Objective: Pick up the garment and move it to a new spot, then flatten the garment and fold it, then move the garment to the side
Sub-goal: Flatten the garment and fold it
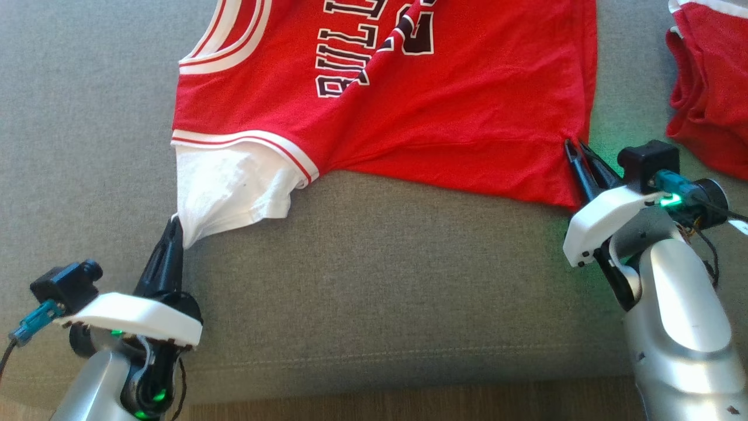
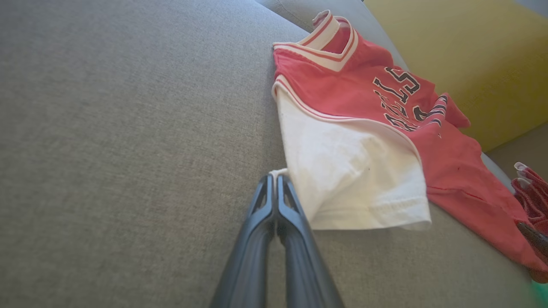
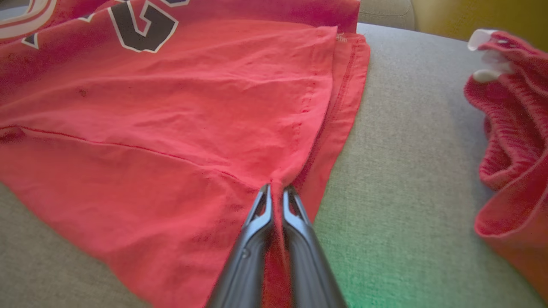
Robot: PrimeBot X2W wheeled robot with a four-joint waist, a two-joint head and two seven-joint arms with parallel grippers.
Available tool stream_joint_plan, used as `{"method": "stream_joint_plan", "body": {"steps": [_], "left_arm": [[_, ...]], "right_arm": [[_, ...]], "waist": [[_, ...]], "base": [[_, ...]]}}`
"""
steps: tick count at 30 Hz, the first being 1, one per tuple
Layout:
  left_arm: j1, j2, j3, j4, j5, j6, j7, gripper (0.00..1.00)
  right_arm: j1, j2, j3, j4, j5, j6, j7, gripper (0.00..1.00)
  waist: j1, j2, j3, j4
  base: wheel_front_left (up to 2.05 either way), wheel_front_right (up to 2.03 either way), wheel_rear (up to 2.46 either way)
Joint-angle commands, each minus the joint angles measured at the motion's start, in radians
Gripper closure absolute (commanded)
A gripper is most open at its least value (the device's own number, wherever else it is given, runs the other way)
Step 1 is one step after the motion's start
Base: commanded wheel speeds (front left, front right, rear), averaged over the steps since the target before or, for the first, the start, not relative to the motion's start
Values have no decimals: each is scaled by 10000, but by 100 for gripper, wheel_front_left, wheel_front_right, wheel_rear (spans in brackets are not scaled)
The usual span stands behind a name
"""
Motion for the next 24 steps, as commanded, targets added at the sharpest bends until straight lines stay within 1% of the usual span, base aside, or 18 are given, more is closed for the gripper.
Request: {"method": "stream_joint_plan", "body": {"steps": [1, 5, 8, 11, 14, 19, 22, 24], "left_arm": [[-35, 205, 327, -172, 79, 46, -114, 100], [-15, 184, 308, -104, 70, 28, -116, 100], [11, 114, 405, -102, -74, -9, -118, 100], [60, 5, 479, -247, -313, -86, -120, 100], [134, -62, 524, -532, -580, -172, -121, 100], [171, -130, 728, -1532, -1361, -318, -97, 100], [35, -252, 1050, -2481, -2287, -366, 73, 100], [-149, -248, 1301, -3177, -2915, -381, 288, 100]], "right_arm": [[-178, 132, 163, -291, 26, -4, -113, 100], [-326, 132, 77, -368, 210, -4, -297, 100], [-259, 132, -4, -701, 403, -4, -578, 100], [45, -23, -260, -1343, 597, -4, -749, 100], [453, -224, -803, -2301, 628, -4, -813, 100], [869, -196, -1407, -3893, 928, -4, -892, 100], [803, -85, -1613, -4605, 1398, -4, -1062, 100], [622, -51, -1657, -4851, 1662, -4, -1082, 100]], "waist": [[0, 0, -17, -1], [0, 0, -111, 25], [0, 0, -183, 40], [0, 0, -160, 42], [0, 0, -38, -65], [0, 0, 175, -337], [0, 0, 221, -438], [0, 0, 188, -478]], "base": [[0, 0, 0], [0, 0, 0], [0, 0, 0], [0, 0, 0], [0, 0, 0], [0, 0, 0], [0, 0, 0], [0, 0, 0]]}}
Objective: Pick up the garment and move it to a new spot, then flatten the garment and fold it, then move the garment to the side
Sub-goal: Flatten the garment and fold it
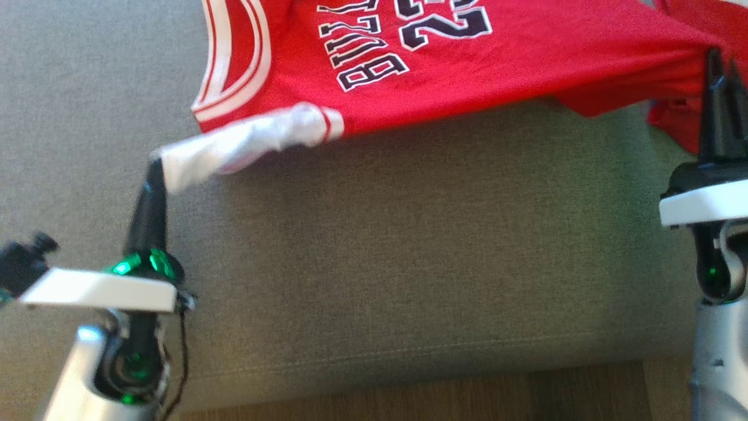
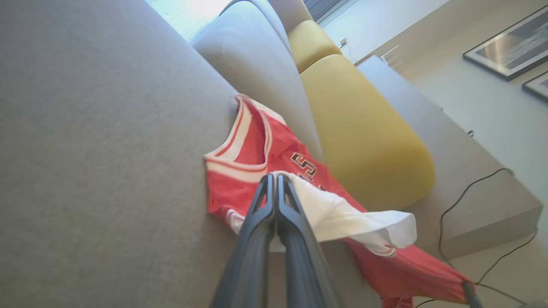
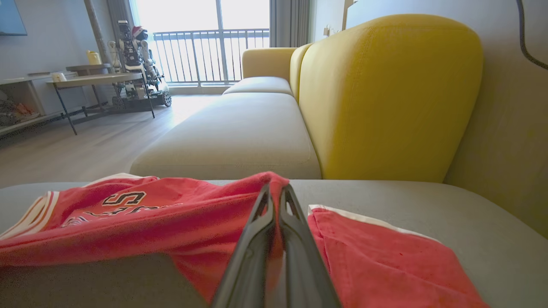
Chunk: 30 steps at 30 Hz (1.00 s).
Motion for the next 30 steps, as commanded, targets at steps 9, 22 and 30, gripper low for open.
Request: {"method": "stream_joint_plan", "body": {"steps": [9, 22, 30], "left_arm": [[-2568, 875, 1153, -2489, -1815, 837, 1933, 100], [-7464, 1029, 1408, -1804, -2753, 2901, 3571, 100], [-9784, 1118, 823, 1141, -2154, 3215, 3893, 100]], "right_arm": [[-2163, -591, 422, -872, 523, -4, 624, 100], [-5343, -941, 853, 547, 1920, -4, 2671, 100], [-7372, -1031, 1907, 3082, 2015, -4, 3601, 100]], "waist": [[-1, 0, -1007, 106], [-1, 0, -2398, 105], [-1, 0, -1671, 125]], "base": [[0, 0, 0], [0, 0, 0], [0, 0, 0]]}}
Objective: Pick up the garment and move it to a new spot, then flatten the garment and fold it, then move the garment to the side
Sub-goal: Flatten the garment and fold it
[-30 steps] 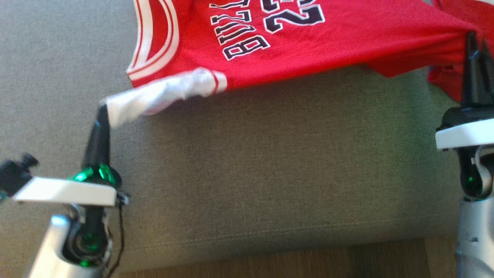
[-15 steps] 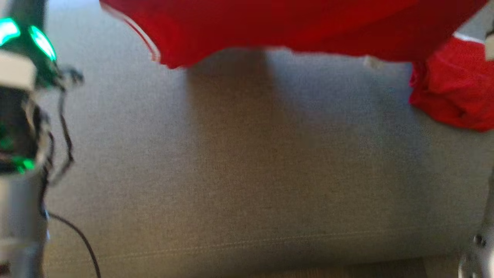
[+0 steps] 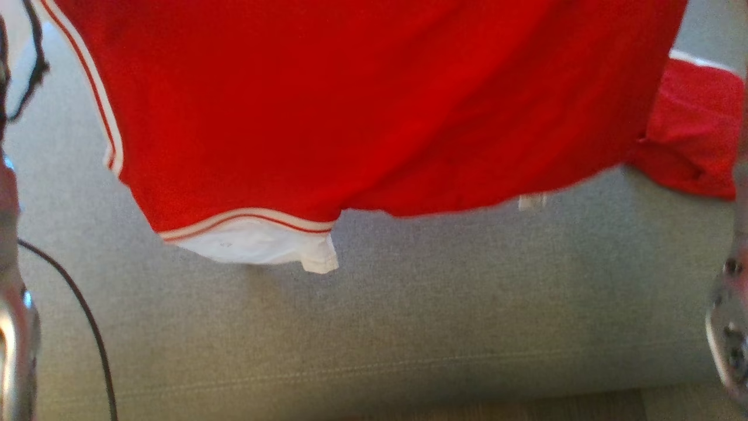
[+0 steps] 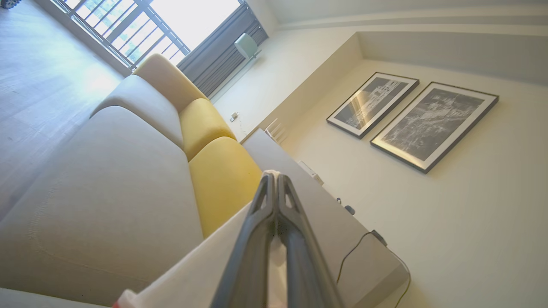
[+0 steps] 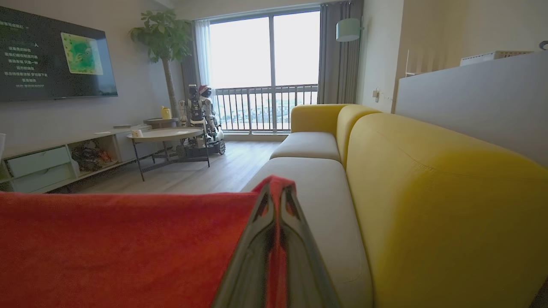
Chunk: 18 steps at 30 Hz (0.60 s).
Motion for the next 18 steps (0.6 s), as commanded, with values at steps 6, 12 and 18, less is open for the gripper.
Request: {"method": "stream_joint_plan", "body": {"steps": [6, 12, 18], "left_arm": [[-3044, 426, -243, 2244, 1271, -1323, -1023, 100], [-4769, 65, -454, 4070, 2062, -2724, -2656, 100], [-4202, -84, -890, 4661, 1847, -3346, -3145, 100]], "right_arm": [[-2820, 283, 586, 2063, -1099, -4, -1827, 100], [-4275, 354, 100, 3818, -2541, -4, -4368, 100], [-4144, 263, 107, 5329, -3129, -4, -5115, 100]], "waist": [[0, 0, 1586, -5], [0, 0, 2164, 185], [0, 0, 2340, 546]], "base": [[0, 0, 0], [0, 0, 0], [0, 0, 0]]}}
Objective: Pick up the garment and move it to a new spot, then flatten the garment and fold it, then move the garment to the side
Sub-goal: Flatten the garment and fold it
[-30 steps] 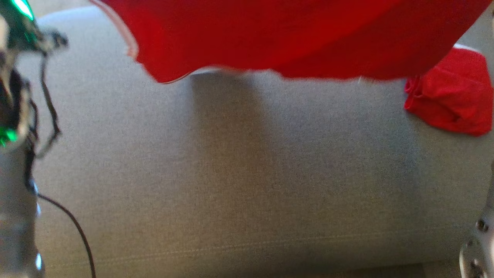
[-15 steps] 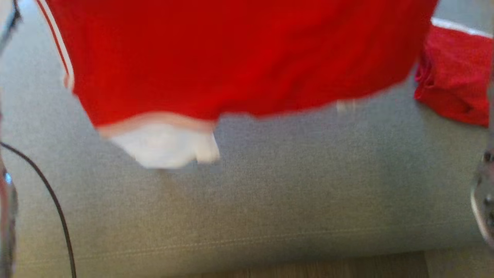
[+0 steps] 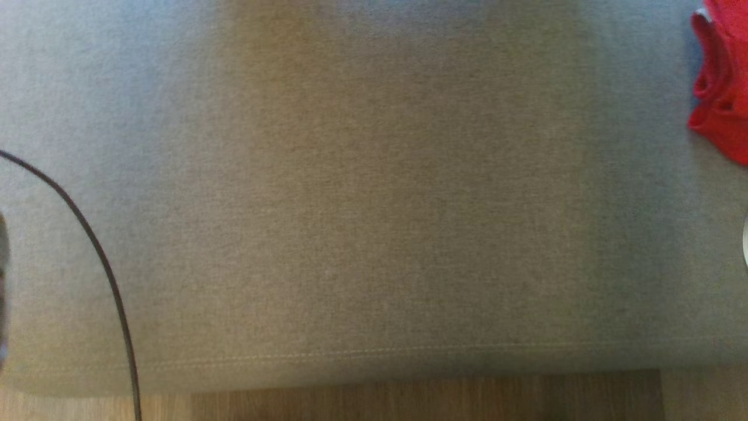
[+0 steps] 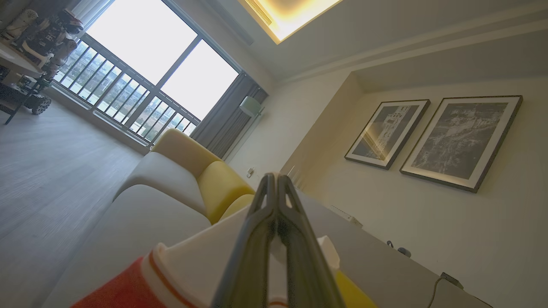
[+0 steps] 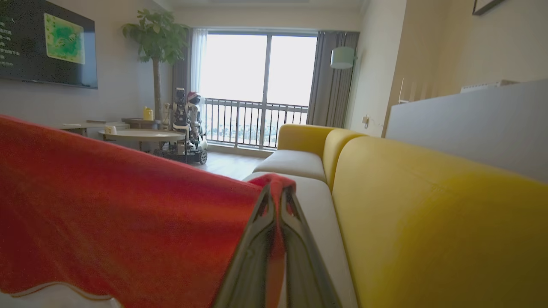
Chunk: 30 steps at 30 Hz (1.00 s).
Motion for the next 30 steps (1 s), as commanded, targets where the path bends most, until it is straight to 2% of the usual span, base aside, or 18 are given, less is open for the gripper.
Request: {"method": "stream_joint_plan", "body": {"steps": [1, 8, 12, 18, 22, 30], "left_arm": [[488, 513, -144, -315, -208, -81, 36, 100], [4335, 1029, -1516, -1509, -818, -91, 46, 100], [6116, 1275, -1890, -2102, -1230, -92, 13, 100], [9299, 2113, -2791, -3243, -1537, -91, 423, 100], [11189, 2612, -2913, -4057, -1801, 123, 332, 100], [14329, 3221, -2504, -6411, -2415, 1117, -523, 100]], "right_arm": [[78, 85, 157, 180, -38, -4, -99, 100], [1885, -116, 853, 1699, 400, -4, -197, 100], [2859, -227, 1139, 2228, 629, -4, -204, 100], [4936, -491, 1722, 2716, 1235, -4, -208, 100], [6296, -622, 1868, 2370, 1663, -4, -210, 100], [9045, -815, 1464, 258, 2118, -4, -211, 100]], "waist": [[0, 0, 48, 201], [0, 0, -506, 453], [0, 0, -938, 499], [0, 0, -1861, 542], [0, 0, -2261, 356], [0, 0, -2651, 202]], "base": [[0, 0, 0], [0, 0, 0], [0, 0, 0], [0, 0, 0], [0, 0, 0], [0, 0, 0]]}}
